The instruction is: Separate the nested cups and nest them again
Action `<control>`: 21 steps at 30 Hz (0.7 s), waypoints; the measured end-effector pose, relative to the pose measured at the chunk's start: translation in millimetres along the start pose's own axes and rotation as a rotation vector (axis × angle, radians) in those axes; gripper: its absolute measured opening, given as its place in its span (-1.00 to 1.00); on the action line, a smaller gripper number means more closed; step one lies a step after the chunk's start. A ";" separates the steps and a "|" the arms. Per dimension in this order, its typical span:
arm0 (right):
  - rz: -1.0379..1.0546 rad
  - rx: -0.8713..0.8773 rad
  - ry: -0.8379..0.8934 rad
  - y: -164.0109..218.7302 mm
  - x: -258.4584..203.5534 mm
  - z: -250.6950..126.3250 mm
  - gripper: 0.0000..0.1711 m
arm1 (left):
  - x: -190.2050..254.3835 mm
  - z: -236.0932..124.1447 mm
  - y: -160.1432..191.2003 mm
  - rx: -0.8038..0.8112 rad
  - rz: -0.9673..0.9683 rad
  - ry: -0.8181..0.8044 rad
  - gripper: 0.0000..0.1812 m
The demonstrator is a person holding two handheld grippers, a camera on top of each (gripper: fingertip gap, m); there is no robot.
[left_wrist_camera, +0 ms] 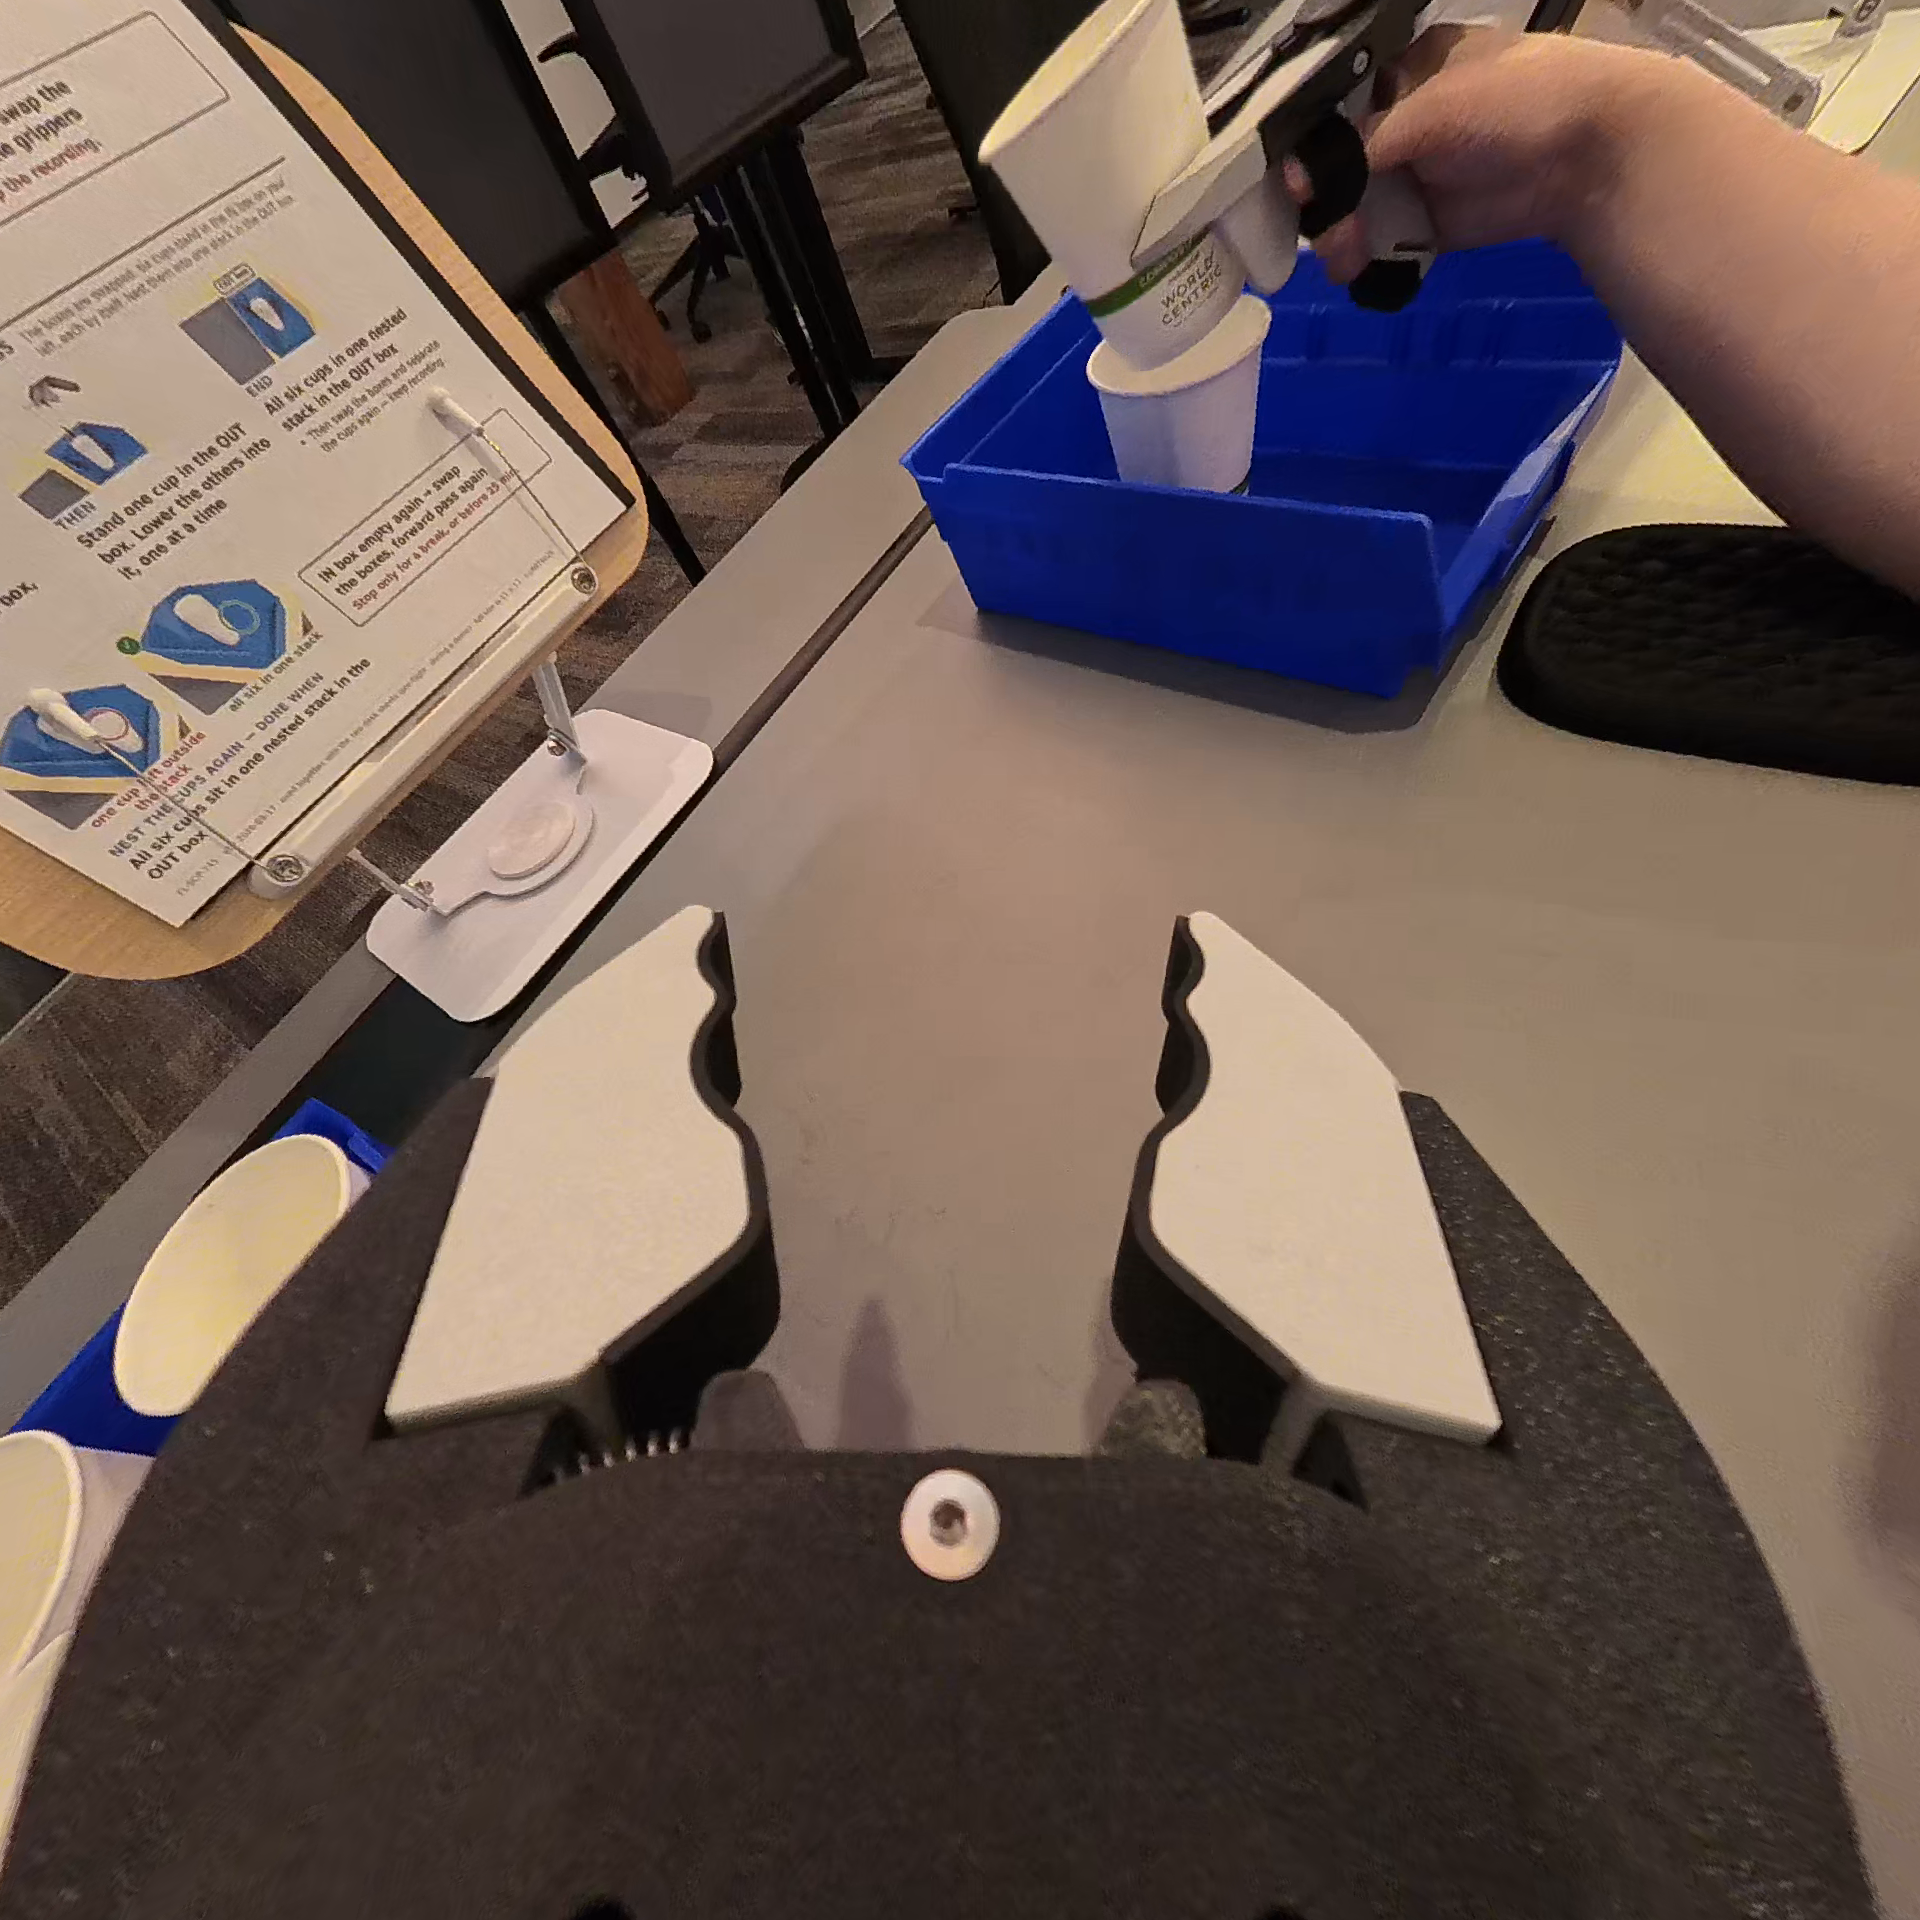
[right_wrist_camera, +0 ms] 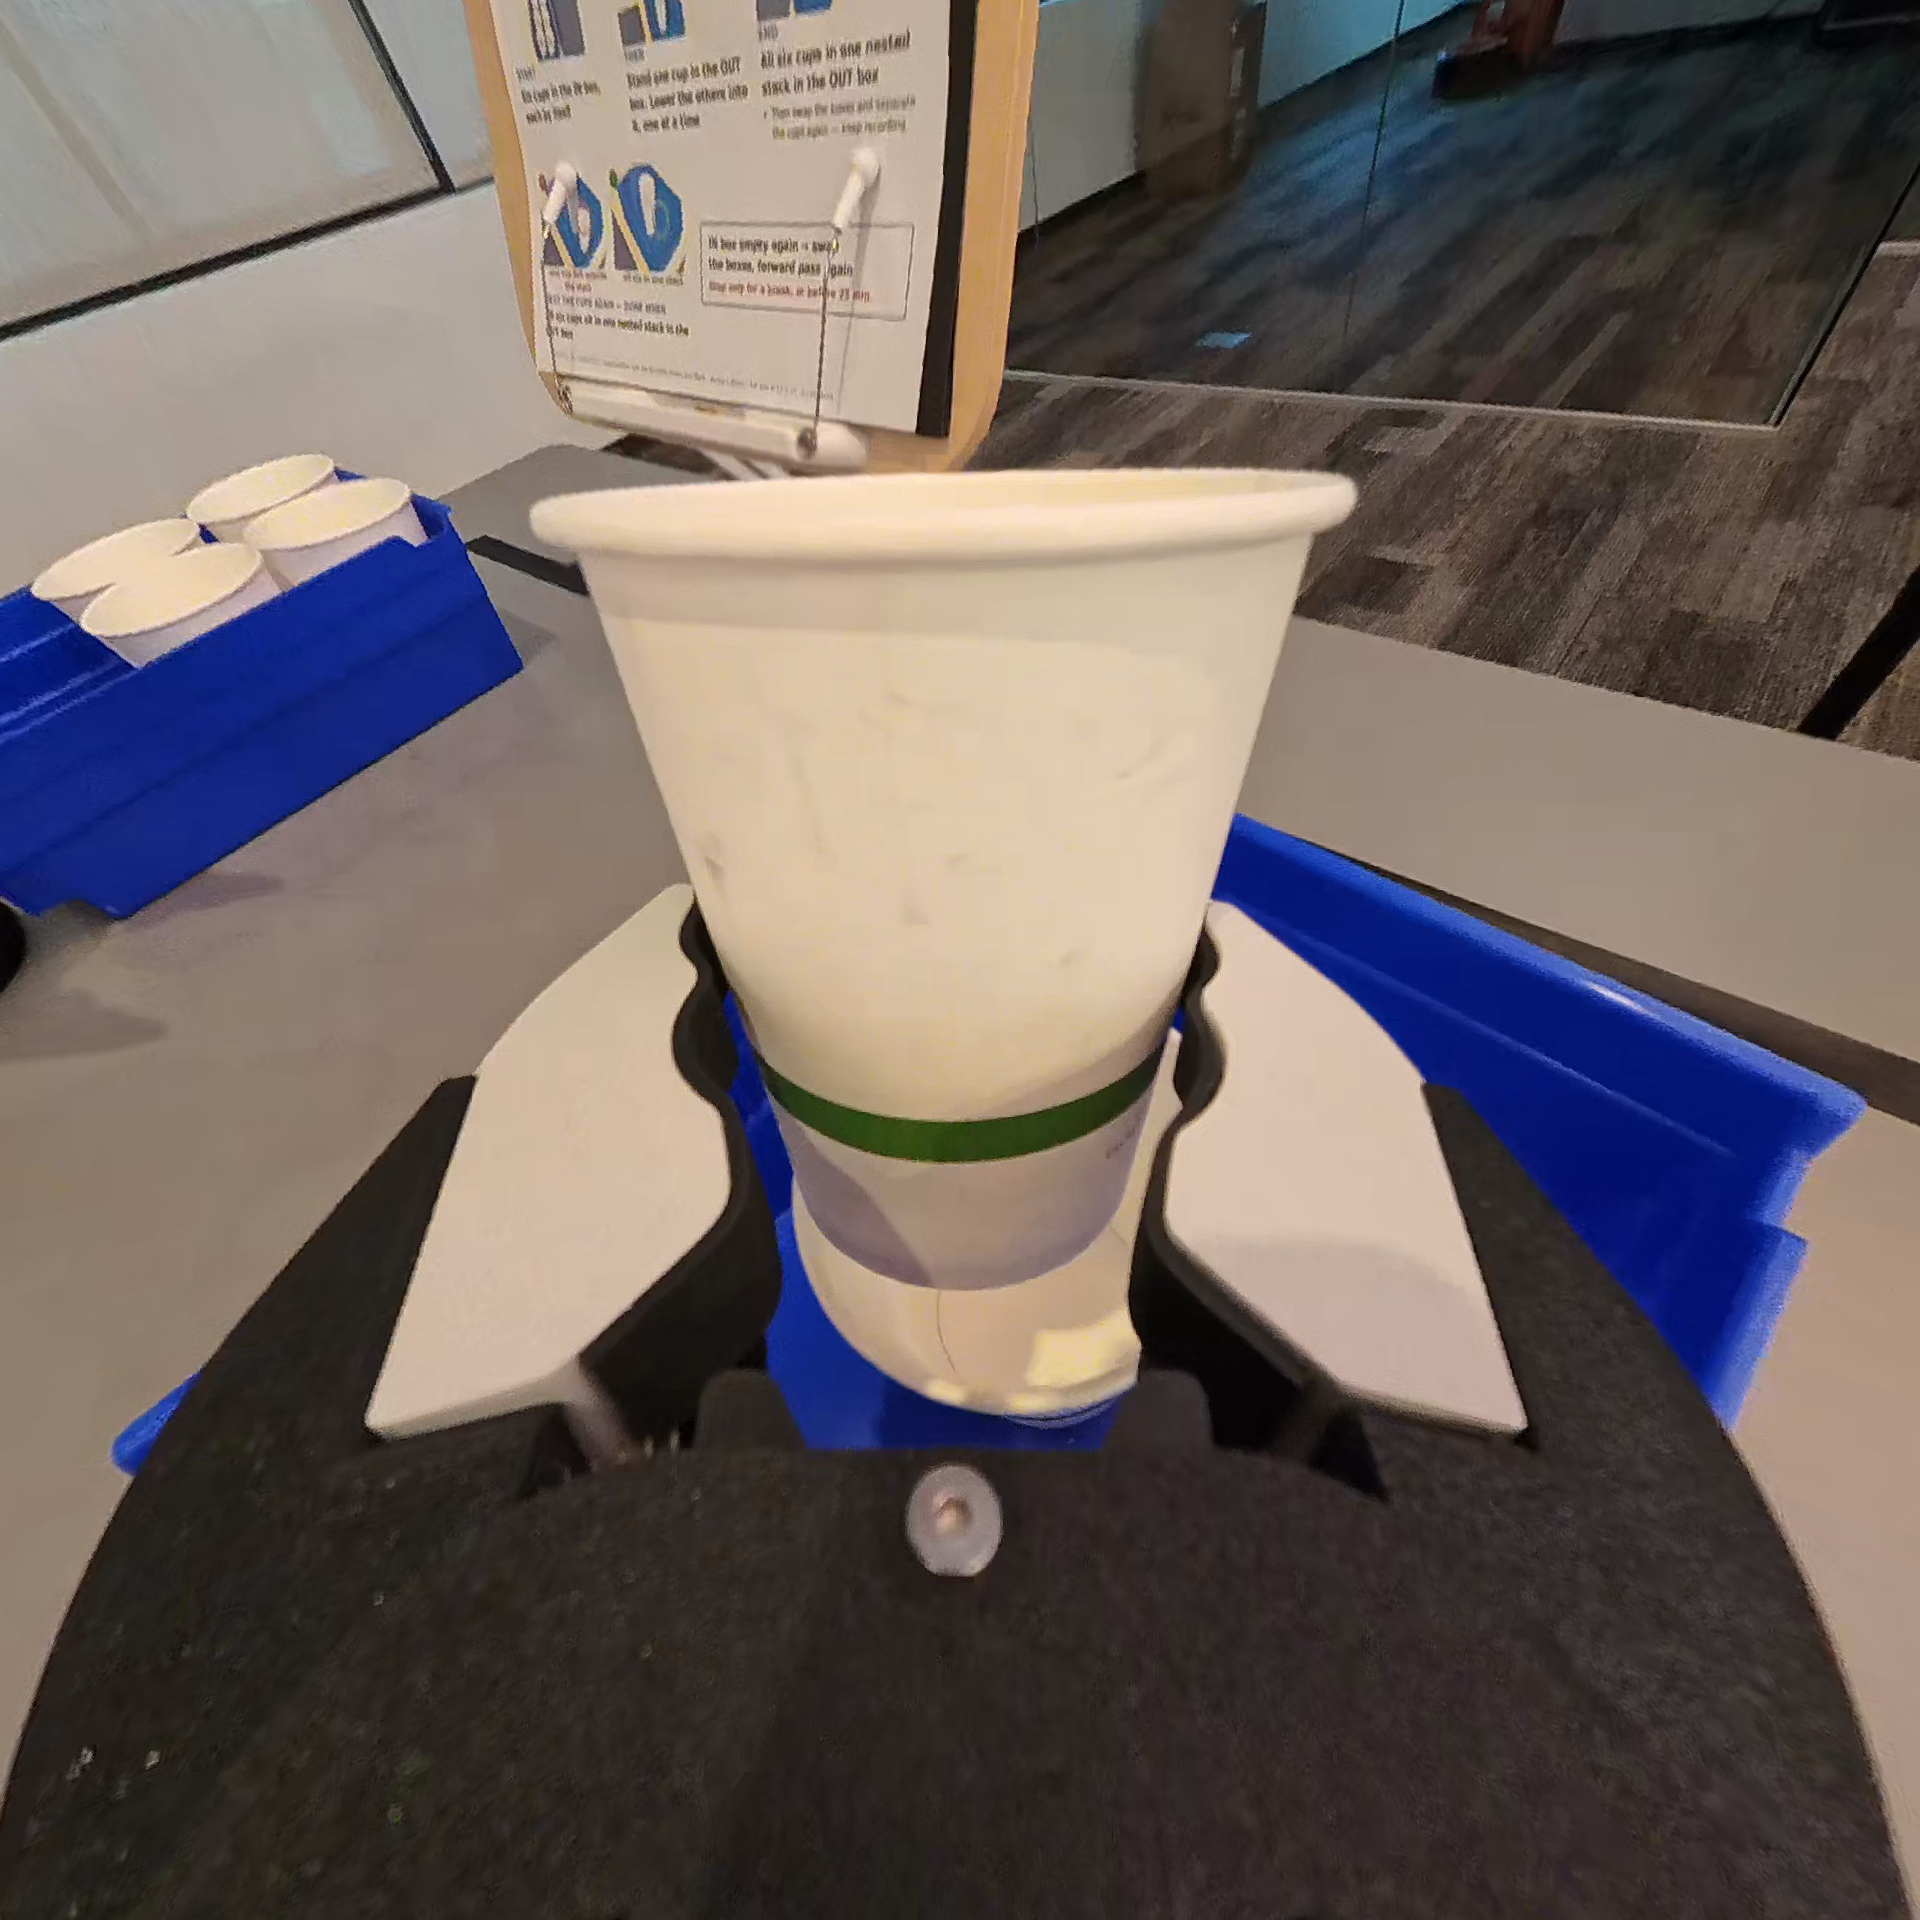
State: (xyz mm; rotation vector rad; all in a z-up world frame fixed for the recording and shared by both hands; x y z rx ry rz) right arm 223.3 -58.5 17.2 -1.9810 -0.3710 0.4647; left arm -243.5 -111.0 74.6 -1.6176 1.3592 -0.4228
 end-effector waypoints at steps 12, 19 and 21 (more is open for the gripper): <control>-0.011 -0.119 0.006 16.2 5.7 7.0 -0.02 | 3.5 7.7 2.4 -0.022 0.012 0.027 -0.14; -0.019 -0.159 0.016 19.8 8.0 1.0 -0.02 | 5.8 10.1 2.1 -0.039 0.023 0.037 -0.15; -0.039 -0.167 0.023 19.9 7.4 1.0 -0.02 | 6.1 10.1 1.6 -0.039 0.023 0.038 -0.15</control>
Point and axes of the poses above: each gripper's, where its closed fingertips meet, z out along the fingers, y out of its underside, x = y × z across the jaws, the point moved 7 cm from there along -z, back along the fingers, and after that the axes turned 6 degrees about -x, right-handed, at the moved point
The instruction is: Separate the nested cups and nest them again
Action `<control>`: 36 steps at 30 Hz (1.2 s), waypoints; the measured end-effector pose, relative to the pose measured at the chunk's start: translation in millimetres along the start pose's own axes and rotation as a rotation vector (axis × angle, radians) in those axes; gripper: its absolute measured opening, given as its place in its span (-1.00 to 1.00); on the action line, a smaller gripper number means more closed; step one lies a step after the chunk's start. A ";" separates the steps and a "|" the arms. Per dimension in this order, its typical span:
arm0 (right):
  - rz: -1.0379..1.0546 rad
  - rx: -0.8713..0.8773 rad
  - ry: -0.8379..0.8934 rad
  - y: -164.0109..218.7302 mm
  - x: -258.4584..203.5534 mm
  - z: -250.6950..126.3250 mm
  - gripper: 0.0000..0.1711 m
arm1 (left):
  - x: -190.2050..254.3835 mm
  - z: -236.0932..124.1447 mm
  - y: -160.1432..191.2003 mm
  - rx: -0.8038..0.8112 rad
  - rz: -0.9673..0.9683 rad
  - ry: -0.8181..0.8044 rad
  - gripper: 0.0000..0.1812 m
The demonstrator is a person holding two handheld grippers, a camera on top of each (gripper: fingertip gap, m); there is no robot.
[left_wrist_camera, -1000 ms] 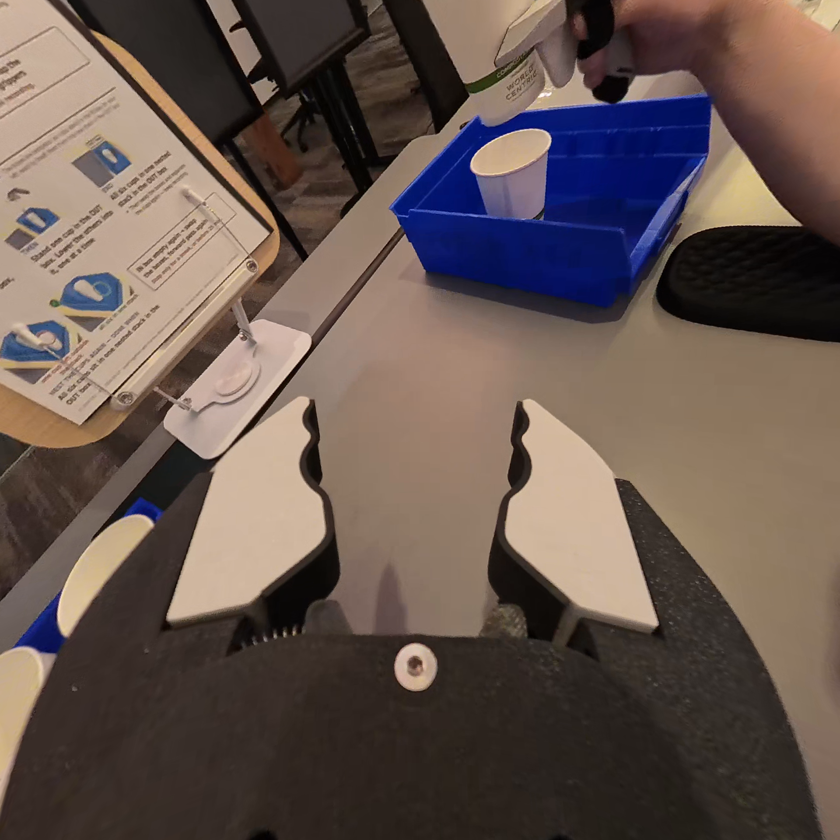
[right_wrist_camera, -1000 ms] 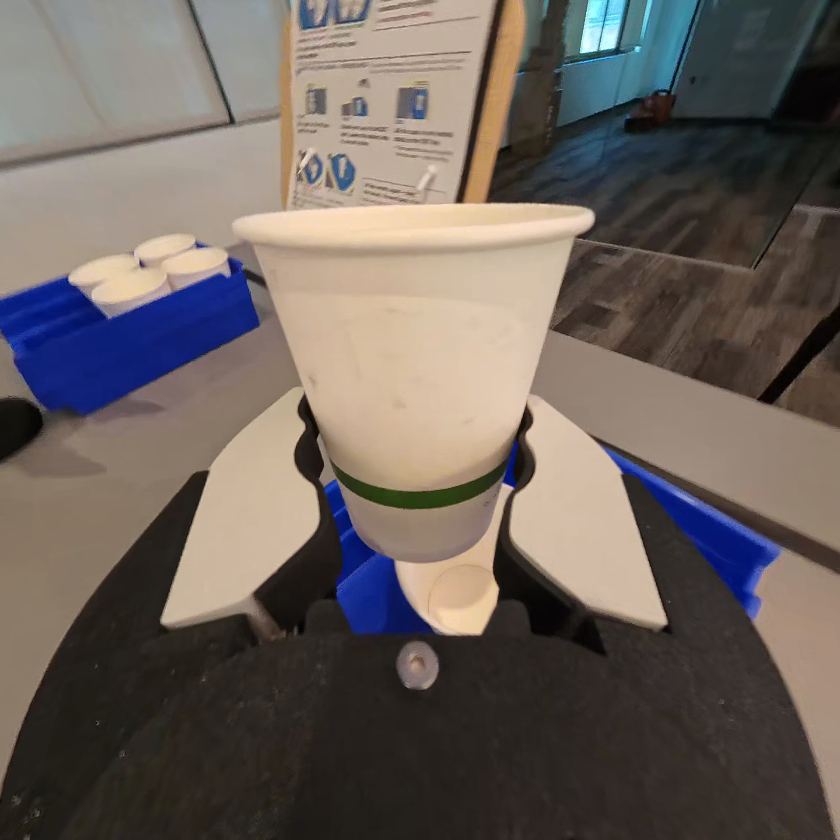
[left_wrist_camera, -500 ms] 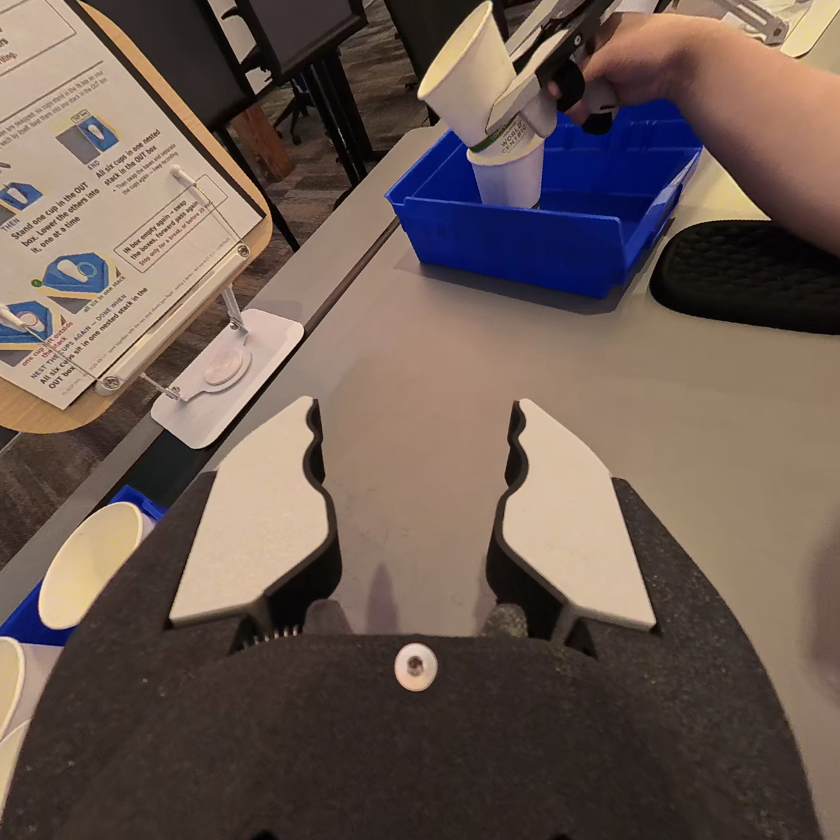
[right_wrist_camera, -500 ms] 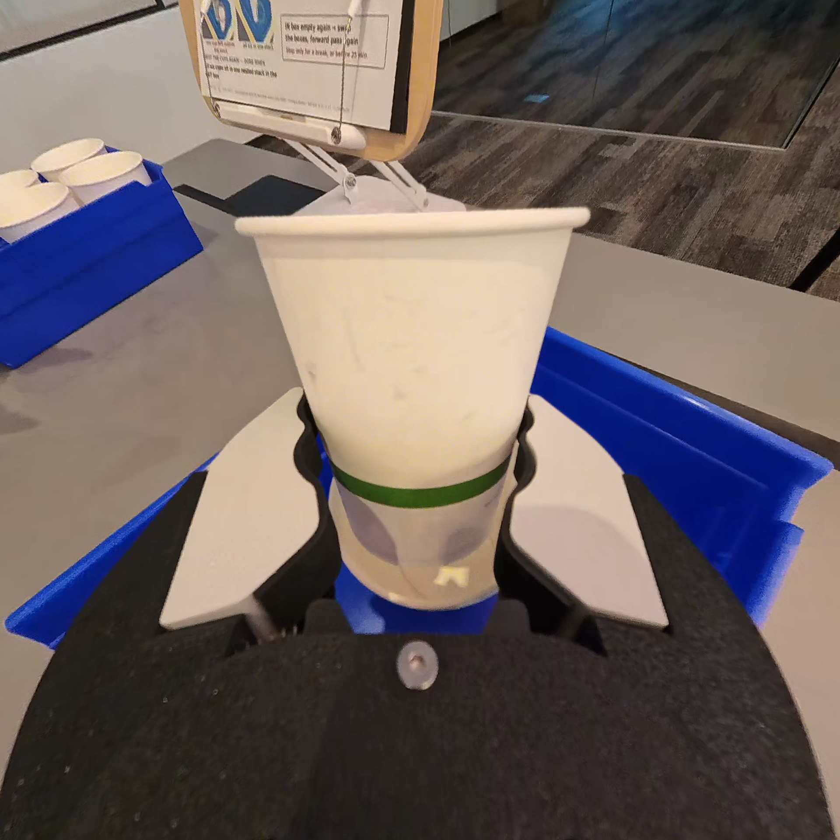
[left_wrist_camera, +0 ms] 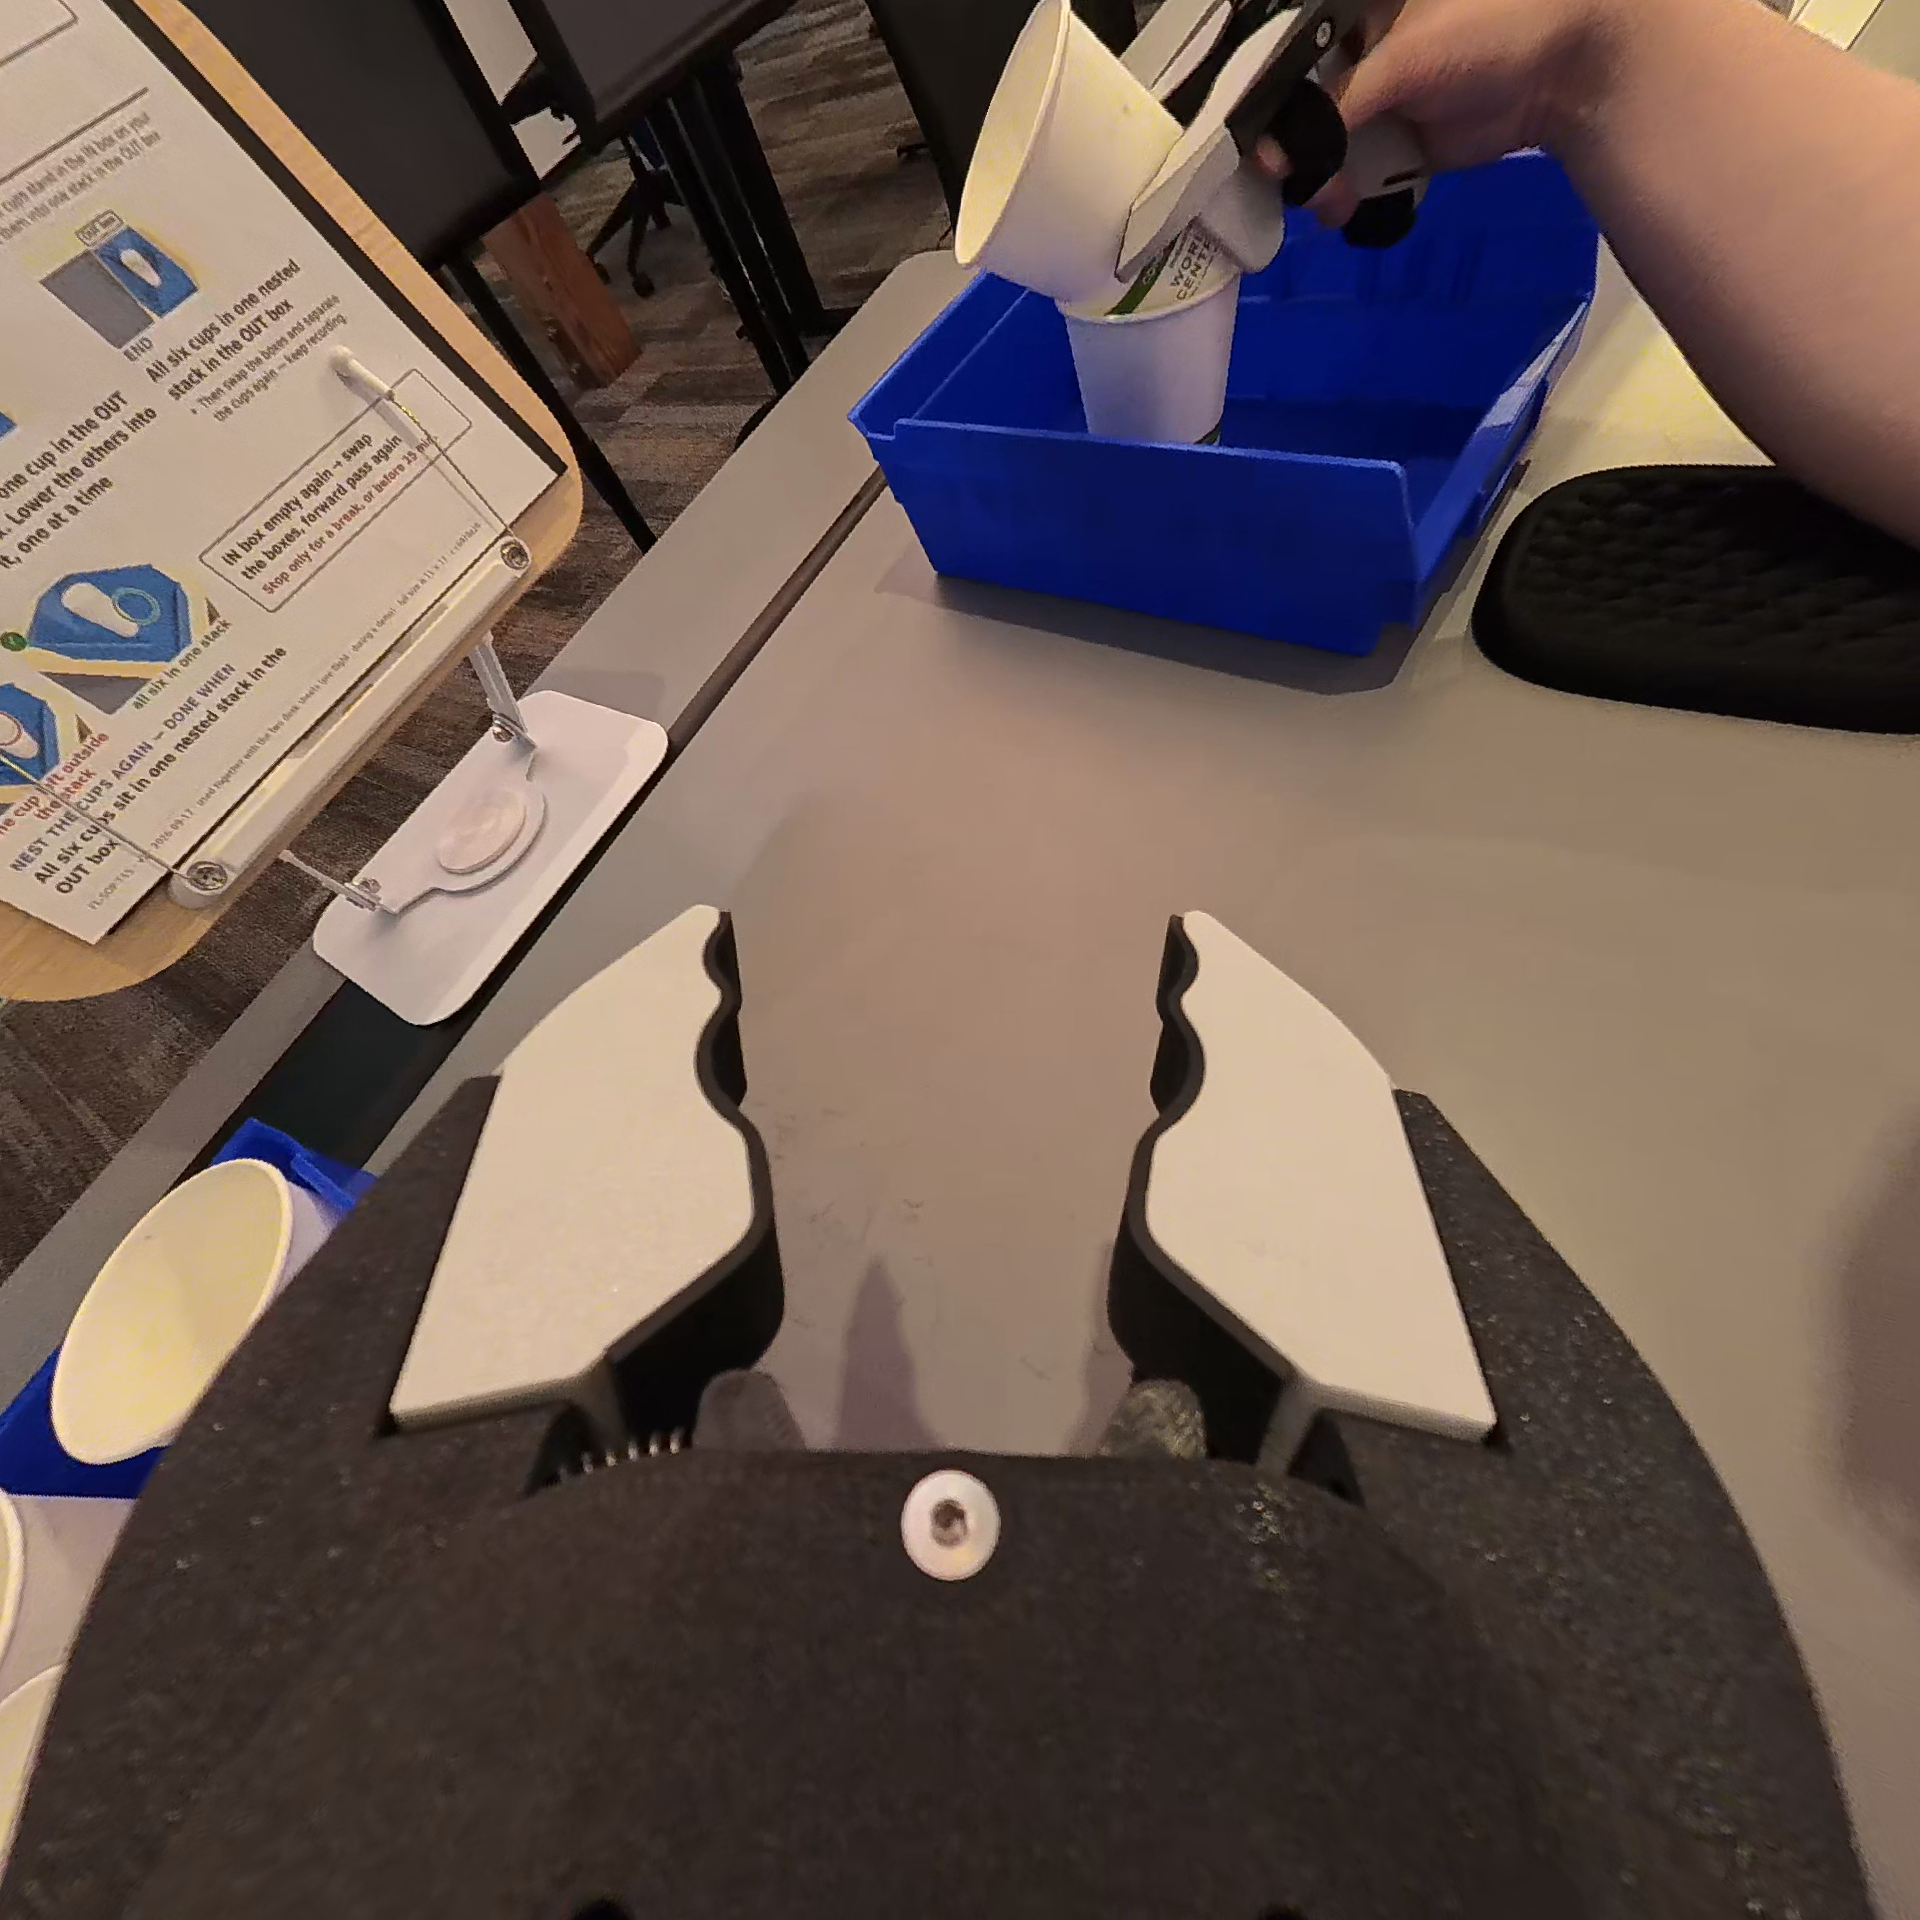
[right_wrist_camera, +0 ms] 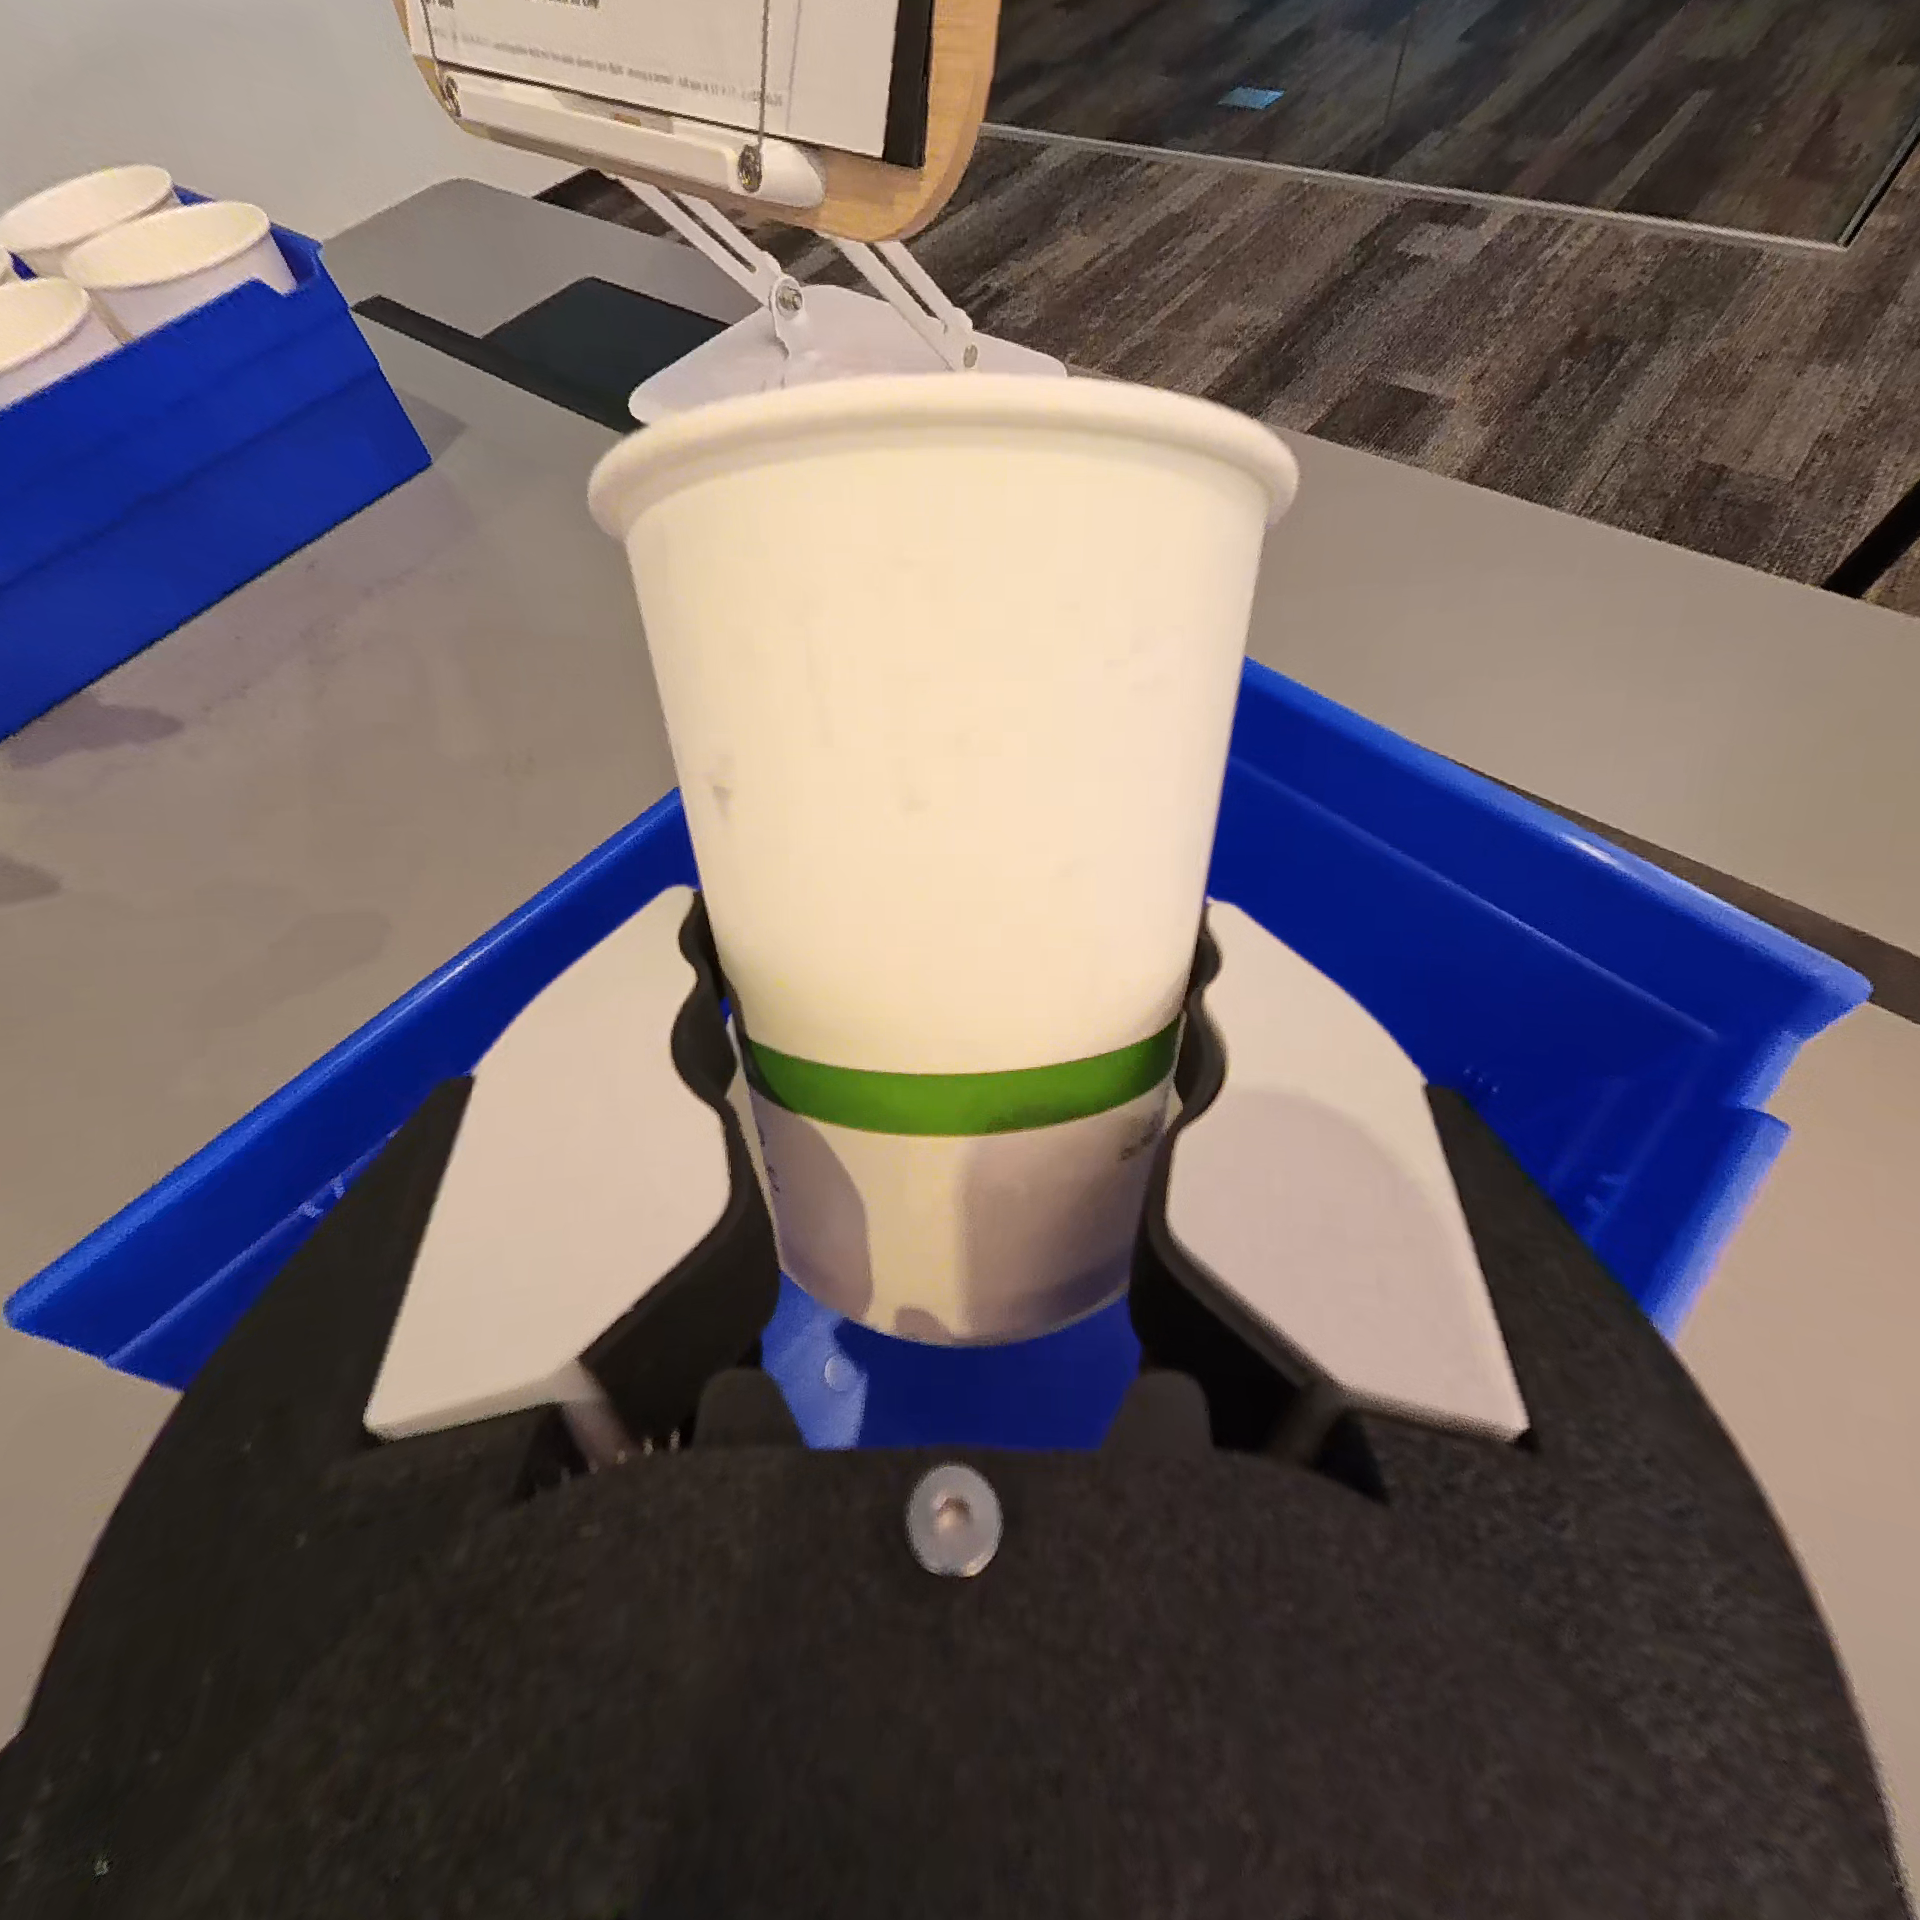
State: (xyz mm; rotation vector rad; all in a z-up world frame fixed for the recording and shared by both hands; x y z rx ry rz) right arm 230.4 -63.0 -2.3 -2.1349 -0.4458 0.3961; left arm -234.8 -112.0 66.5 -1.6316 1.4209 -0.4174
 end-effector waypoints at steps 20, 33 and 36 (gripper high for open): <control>-0.097 0.040 -0.015 -10.6 -12.6 3.9 -0.03 | 3.2 4.7 4.5 -0.031 -0.006 0.011 -0.16; -0.507 0.168 -0.157 -71.7 -127.7 -16.0 -0.04 | 18.3 59.9 -94.2 0.141 0.225 0.062 -0.36; -0.572 0.102 -0.185 -67.9 -143.3 -4.3 -0.04 | 20.4 74.0 -119.0 0.167 0.276 0.088 -0.41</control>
Point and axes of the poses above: each gripper's, where its closed fingertips meet, z out along the fingers, y out of its underside, x = y × z across the jaws, the point moved 7 cm from there along -z, back along the fingers, and after that the axes turned 6 degrees about -x, right-handed, at the moved point
